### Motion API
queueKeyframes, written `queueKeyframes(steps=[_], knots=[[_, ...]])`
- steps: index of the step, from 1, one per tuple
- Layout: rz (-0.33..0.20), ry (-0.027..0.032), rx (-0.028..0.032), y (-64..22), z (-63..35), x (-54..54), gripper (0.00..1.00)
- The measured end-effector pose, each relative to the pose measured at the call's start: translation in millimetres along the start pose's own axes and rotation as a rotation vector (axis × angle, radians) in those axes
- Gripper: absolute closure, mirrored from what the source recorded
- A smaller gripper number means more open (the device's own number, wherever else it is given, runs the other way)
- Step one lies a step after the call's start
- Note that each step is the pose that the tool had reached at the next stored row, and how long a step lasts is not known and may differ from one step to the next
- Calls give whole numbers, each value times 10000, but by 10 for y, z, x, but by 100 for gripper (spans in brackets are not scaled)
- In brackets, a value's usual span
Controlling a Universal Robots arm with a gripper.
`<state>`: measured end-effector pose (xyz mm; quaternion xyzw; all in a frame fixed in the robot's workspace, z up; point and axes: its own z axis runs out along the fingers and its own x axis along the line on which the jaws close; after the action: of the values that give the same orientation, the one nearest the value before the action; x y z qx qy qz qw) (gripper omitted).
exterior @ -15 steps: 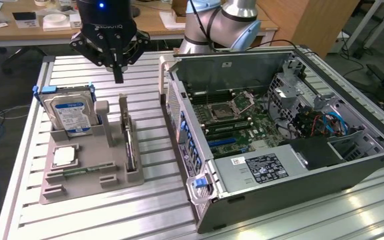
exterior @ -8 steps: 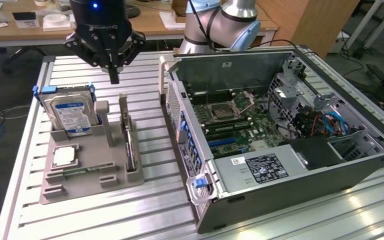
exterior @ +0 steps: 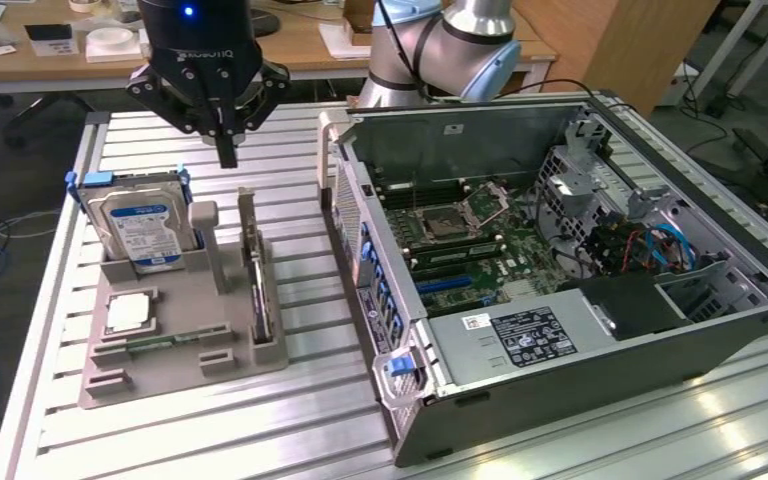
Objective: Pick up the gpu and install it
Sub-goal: 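Pick up the gpu and move the gpu toward the slot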
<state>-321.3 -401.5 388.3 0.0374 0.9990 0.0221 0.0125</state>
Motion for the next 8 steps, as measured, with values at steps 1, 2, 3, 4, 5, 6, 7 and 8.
queueKeyframes(steps=[1, 2, 3, 4, 5, 6, 7, 8], knots=[[0, 0, 0, 0, 0, 0, 89], [-1, 0, 0, 0, 0, 0, 89], [0, 0, 0, 0, 0, 0, 89], [-1, 0, 0, 0, 0, 0, 89], [-1, 0, 0, 0, 0, 0, 89], [0, 0, 0, 0, 0, 0, 89], [0, 0, 0, 0, 0, 0, 89], [0, 0, 0, 0, 0, 0, 89]])
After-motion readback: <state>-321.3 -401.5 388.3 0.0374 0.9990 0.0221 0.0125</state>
